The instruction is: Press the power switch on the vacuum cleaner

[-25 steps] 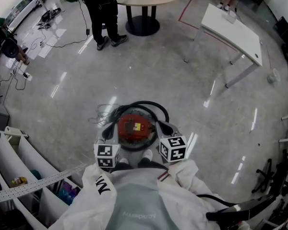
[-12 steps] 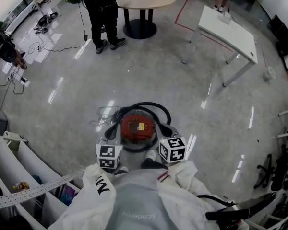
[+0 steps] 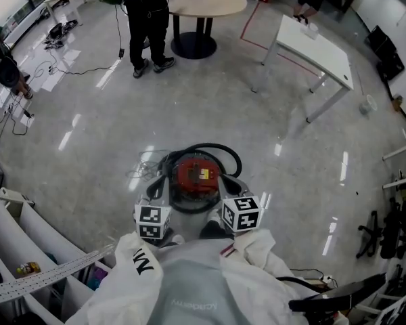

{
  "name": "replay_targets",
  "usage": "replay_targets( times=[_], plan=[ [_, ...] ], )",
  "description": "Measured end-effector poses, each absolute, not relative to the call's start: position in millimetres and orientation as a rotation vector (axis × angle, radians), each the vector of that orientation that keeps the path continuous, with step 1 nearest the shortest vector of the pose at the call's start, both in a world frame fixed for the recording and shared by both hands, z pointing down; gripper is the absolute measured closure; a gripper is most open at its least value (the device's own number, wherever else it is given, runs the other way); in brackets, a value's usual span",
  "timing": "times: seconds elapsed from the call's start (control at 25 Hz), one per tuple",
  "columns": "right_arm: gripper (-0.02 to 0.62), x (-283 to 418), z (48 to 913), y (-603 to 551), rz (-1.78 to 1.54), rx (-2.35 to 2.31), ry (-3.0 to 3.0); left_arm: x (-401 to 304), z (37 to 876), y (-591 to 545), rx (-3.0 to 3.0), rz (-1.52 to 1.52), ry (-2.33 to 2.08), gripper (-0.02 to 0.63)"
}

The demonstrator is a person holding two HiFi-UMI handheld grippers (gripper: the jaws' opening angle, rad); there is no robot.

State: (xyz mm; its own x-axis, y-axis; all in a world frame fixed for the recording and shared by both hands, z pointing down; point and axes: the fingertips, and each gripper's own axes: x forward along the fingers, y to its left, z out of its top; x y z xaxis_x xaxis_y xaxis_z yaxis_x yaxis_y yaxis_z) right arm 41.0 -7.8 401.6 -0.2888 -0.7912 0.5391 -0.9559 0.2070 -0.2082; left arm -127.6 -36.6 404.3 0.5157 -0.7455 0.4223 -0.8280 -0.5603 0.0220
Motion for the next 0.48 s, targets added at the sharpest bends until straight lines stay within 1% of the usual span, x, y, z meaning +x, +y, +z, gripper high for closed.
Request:
replay_targets(
  times=[0.48],
  plan=[
    [0.595, 22.2, 395.7, 31.9, 0.713, 1.786, -2.089, -141.4, 401.8, -12.2, 2.627, 0.496, -1.215, 0.606]
  ],
)
